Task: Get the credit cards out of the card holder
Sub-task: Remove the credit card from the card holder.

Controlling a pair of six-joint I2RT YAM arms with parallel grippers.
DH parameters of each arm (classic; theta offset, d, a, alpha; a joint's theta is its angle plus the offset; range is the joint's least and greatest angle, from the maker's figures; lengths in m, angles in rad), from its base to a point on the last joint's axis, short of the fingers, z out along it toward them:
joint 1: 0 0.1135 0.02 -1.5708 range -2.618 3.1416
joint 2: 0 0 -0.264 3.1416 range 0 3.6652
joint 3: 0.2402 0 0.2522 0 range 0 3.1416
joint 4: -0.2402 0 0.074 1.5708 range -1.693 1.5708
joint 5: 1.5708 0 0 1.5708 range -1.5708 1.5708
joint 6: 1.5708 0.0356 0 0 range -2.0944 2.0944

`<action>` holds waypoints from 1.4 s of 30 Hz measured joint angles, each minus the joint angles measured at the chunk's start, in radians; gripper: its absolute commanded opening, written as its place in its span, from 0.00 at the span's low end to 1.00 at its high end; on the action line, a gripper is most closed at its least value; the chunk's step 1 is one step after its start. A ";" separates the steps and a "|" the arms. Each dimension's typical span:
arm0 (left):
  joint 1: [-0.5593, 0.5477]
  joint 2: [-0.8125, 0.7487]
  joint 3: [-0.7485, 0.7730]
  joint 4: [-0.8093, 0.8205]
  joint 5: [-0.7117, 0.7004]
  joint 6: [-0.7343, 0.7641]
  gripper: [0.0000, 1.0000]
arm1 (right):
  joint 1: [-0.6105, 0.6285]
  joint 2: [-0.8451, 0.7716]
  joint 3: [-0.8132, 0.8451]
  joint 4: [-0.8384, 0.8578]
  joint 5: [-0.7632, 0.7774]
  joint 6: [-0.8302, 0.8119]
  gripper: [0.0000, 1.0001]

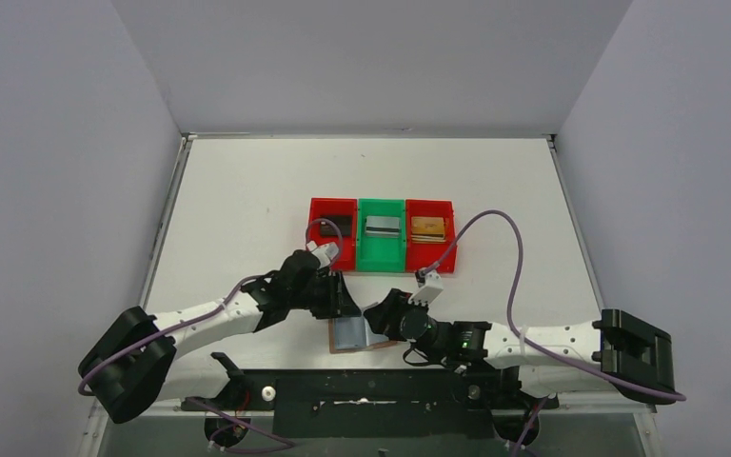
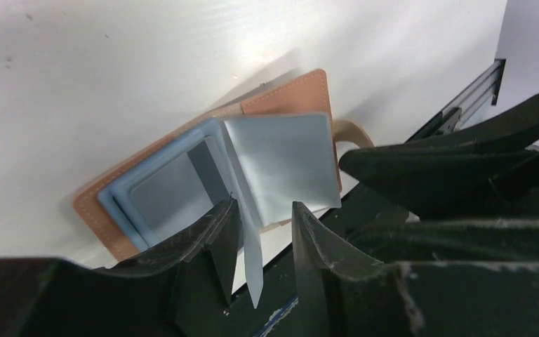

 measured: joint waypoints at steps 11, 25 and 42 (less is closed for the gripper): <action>-0.047 0.044 0.025 0.019 0.095 -0.020 0.36 | 0.000 -0.091 -0.019 -0.152 0.087 0.142 0.57; -0.158 0.274 0.086 0.159 0.070 -0.079 0.44 | 0.014 -0.193 -0.037 -0.347 0.180 0.333 0.57; -0.217 0.204 0.102 0.101 -0.094 -0.089 0.44 | 0.025 -0.242 -0.042 -0.401 0.204 0.358 0.26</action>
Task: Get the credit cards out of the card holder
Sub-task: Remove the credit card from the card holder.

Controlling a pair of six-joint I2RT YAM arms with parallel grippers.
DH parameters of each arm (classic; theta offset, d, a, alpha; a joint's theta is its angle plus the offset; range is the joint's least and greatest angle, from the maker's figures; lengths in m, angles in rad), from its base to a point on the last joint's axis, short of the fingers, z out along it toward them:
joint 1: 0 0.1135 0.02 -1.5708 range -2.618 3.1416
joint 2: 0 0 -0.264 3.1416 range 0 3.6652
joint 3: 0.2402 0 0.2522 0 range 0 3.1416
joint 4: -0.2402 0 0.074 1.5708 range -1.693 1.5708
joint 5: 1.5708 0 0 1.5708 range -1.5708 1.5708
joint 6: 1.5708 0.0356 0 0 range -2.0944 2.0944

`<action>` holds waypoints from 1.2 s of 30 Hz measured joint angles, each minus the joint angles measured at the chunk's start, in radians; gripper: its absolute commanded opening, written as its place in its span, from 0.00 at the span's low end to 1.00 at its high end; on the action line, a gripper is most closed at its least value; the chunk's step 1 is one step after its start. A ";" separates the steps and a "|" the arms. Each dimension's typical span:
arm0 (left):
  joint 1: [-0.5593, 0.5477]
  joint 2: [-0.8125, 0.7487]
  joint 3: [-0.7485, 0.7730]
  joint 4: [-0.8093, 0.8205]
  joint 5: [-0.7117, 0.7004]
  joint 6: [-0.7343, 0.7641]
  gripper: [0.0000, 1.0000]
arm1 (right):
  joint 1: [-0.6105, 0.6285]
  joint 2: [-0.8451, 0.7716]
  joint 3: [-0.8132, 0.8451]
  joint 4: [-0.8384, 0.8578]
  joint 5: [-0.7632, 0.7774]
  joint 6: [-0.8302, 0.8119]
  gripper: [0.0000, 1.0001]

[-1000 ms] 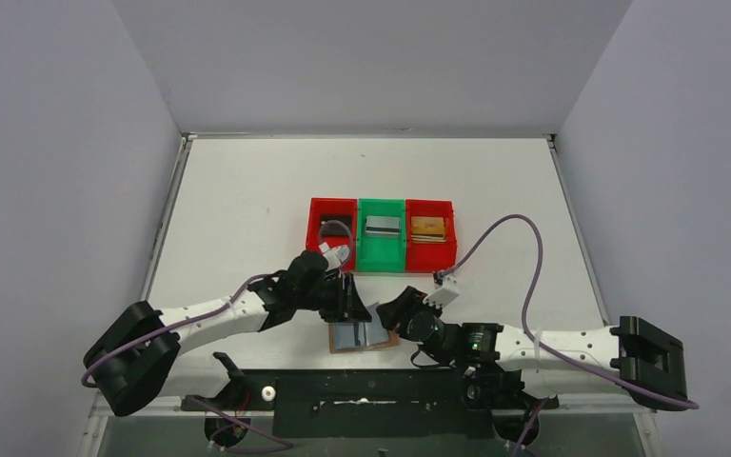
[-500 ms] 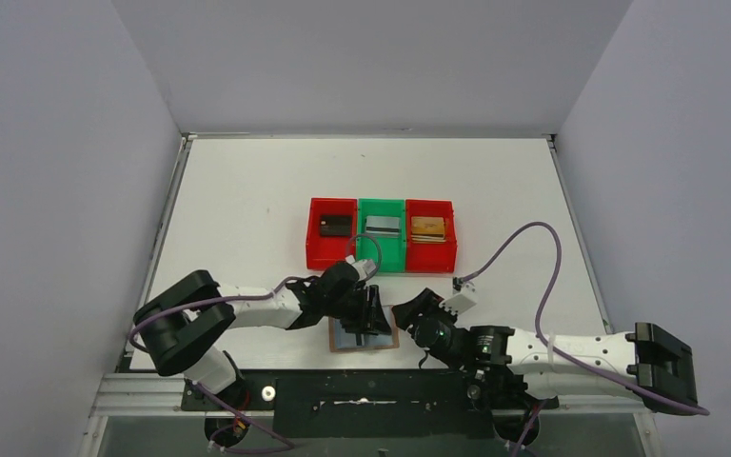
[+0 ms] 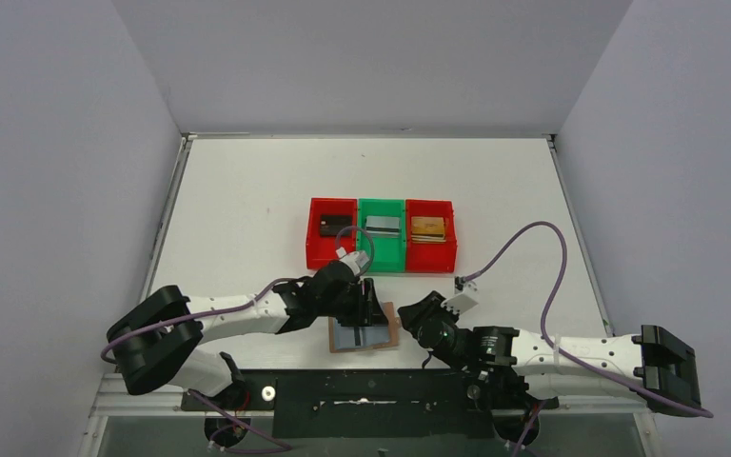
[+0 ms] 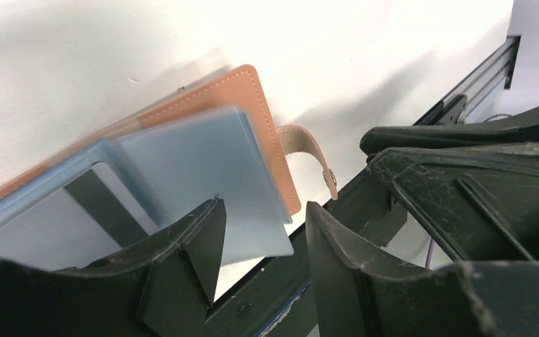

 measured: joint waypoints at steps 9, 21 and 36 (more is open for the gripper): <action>0.015 -0.063 -0.020 -0.059 -0.062 0.002 0.29 | 0.003 0.016 0.052 0.060 -0.020 -0.108 0.21; 0.021 -0.048 -0.042 -0.069 -0.042 0.004 0.10 | -0.011 0.113 0.107 0.095 -0.078 -0.151 0.16; 0.000 0.070 -0.047 -0.007 0.024 0.007 0.09 | -0.155 0.349 0.128 0.148 -0.333 -0.176 0.13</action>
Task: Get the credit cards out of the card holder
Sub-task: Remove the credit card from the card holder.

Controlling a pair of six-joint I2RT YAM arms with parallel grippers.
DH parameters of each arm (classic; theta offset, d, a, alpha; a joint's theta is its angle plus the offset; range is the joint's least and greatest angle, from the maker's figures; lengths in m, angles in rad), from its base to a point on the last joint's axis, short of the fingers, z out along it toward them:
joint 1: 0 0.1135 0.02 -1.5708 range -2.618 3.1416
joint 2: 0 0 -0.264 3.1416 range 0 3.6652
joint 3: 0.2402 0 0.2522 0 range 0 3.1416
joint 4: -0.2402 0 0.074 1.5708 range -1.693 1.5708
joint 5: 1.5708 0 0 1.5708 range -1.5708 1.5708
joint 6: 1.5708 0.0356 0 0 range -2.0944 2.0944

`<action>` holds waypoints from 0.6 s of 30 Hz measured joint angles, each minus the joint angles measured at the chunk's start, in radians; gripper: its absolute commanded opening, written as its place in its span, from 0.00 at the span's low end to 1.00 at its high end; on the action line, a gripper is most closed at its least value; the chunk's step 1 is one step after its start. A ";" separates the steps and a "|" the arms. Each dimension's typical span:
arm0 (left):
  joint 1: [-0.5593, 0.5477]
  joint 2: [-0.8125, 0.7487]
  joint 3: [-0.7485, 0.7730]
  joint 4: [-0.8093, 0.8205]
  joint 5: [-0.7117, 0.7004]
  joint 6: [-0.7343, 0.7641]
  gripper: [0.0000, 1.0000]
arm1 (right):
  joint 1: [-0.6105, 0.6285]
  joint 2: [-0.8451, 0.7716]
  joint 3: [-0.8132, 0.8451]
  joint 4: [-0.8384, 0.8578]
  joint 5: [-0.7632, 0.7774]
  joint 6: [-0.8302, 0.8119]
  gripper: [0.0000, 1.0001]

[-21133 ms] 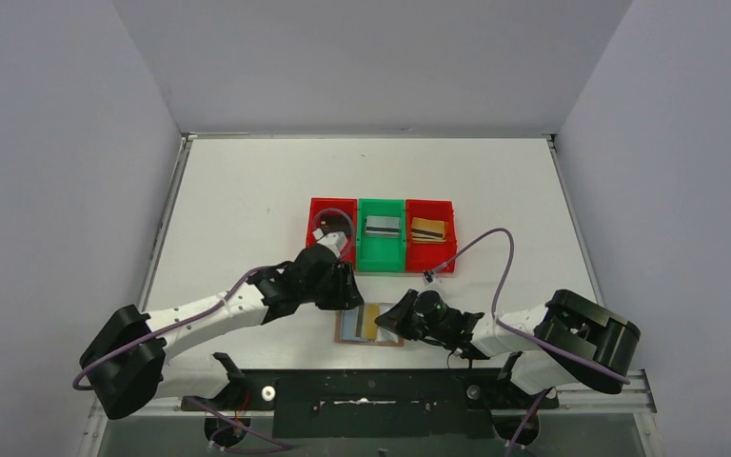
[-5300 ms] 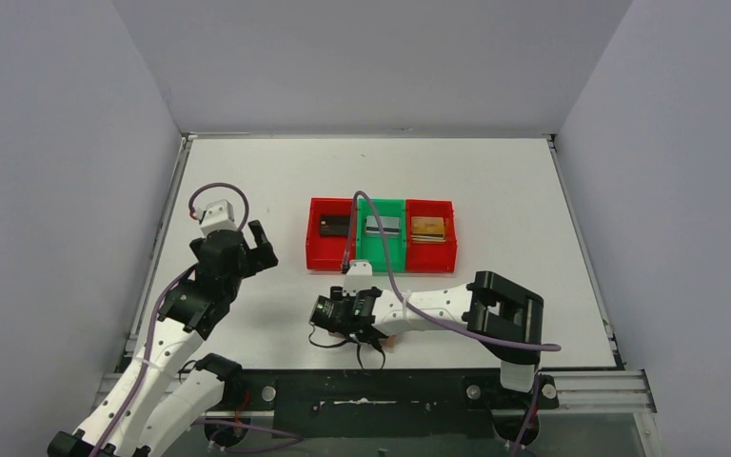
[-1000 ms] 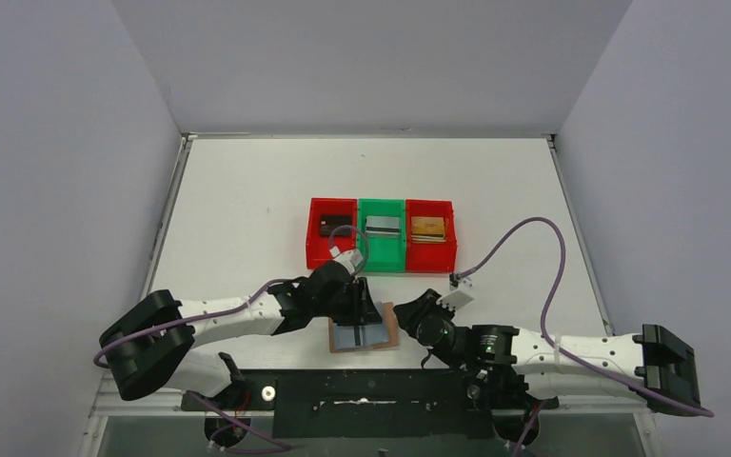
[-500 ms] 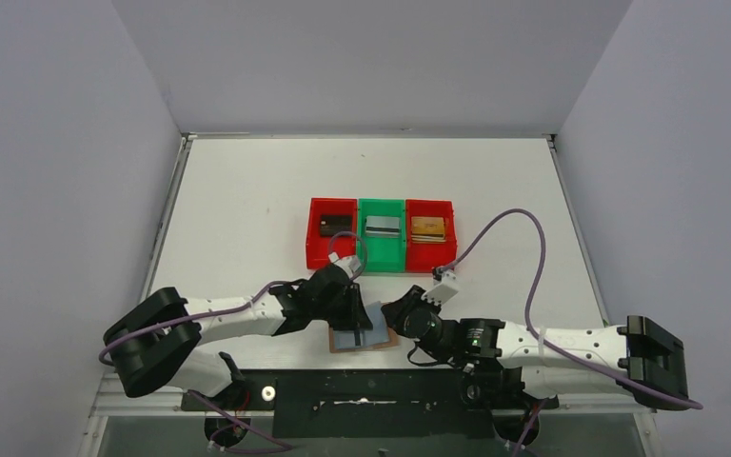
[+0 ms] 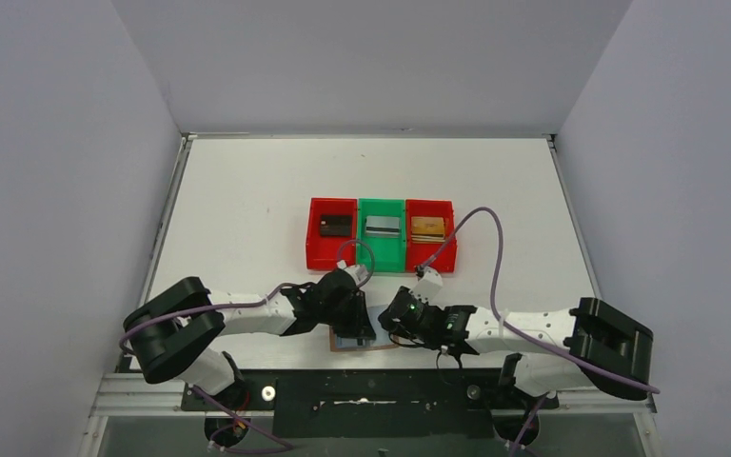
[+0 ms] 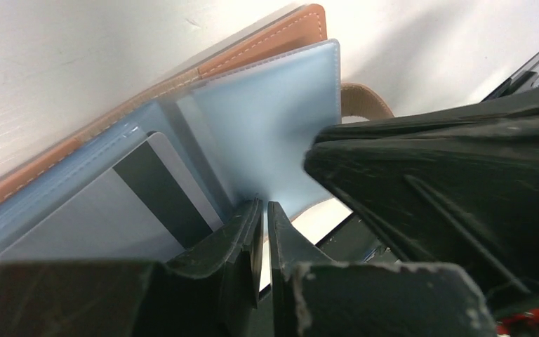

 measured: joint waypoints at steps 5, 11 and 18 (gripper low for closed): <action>0.000 0.005 0.000 0.010 0.005 0.001 0.09 | -0.011 0.128 0.066 -0.034 -0.034 -0.001 0.04; -0.002 -0.052 0.005 -0.067 -0.036 0.016 0.15 | 0.008 0.306 0.252 -0.196 0.018 0.080 0.02; 0.026 -0.255 0.001 -0.241 -0.188 0.018 0.29 | 0.040 0.327 0.276 -0.236 0.078 0.127 0.08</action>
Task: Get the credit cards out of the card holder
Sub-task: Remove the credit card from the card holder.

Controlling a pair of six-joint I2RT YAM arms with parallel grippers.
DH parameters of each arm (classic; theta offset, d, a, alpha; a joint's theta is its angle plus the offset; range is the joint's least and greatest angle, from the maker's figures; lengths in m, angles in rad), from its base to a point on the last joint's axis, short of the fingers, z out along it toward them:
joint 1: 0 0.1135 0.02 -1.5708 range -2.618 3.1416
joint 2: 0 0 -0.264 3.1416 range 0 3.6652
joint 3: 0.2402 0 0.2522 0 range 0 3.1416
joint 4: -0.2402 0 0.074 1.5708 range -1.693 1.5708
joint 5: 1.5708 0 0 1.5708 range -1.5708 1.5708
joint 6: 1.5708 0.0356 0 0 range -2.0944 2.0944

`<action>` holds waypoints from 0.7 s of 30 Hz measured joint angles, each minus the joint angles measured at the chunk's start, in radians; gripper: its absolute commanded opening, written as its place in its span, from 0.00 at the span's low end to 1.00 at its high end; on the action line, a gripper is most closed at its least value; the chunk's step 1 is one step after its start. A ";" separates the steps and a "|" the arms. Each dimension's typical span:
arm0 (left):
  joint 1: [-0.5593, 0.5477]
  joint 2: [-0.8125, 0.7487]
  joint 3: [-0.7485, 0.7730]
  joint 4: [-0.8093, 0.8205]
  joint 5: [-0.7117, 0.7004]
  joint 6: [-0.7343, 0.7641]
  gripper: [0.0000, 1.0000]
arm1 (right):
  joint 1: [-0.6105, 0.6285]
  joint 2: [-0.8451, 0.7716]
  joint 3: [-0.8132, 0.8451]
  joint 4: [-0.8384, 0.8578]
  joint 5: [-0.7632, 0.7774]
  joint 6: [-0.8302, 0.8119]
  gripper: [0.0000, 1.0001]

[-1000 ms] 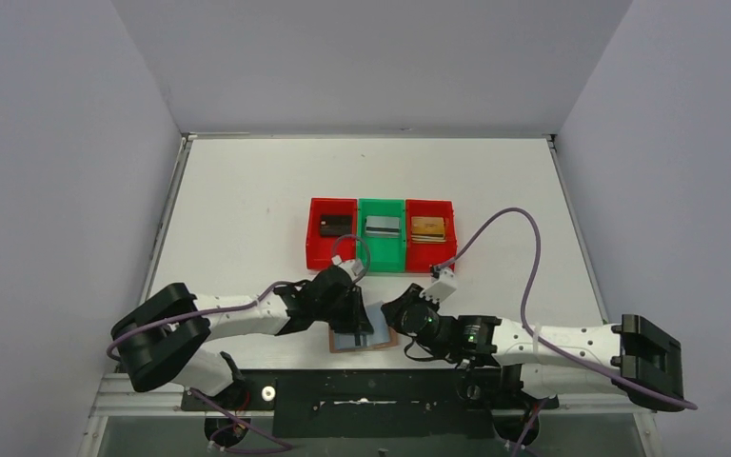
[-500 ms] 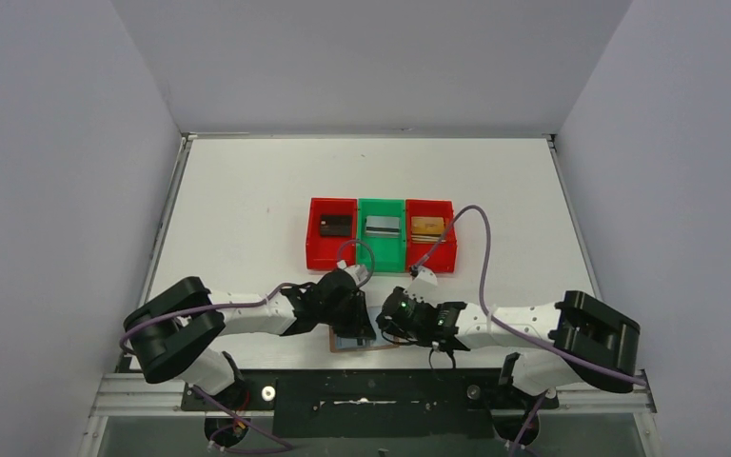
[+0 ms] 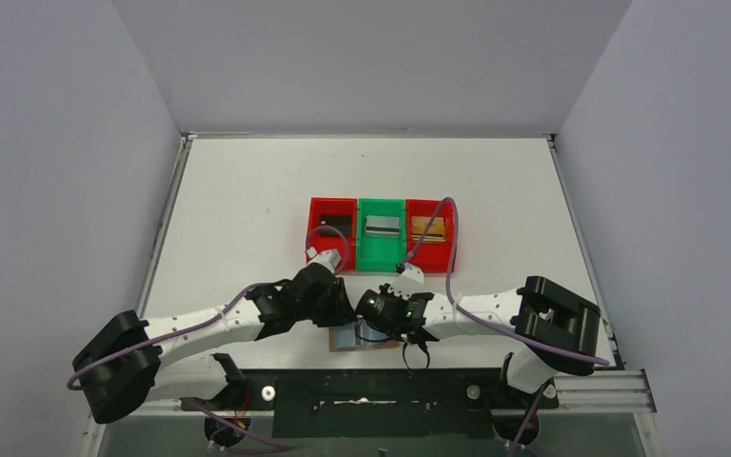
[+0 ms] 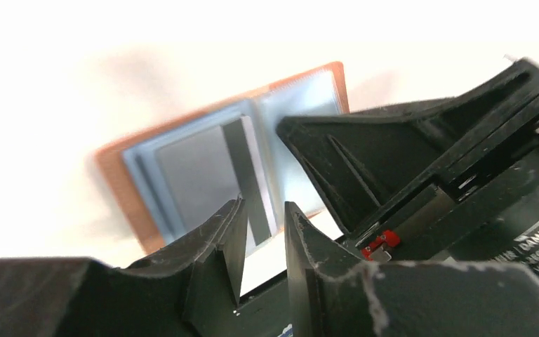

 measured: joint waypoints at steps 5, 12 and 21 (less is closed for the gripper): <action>0.080 -0.136 -0.077 -0.022 -0.017 -0.003 0.32 | 0.001 -0.021 -0.032 0.047 0.002 -0.020 0.16; 0.101 -0.177 -0.187 -0.017 0.048 -0.016 0.33 | 0.000 -0.086 -0.108 0.153 -0.046 -0.109 0.23; 0.102 -0.166 -0.192 0.056 0.098 -0.025 0.28 | -0.007 -0.093 -0.160 0.298 -0.131 -0.188 0.21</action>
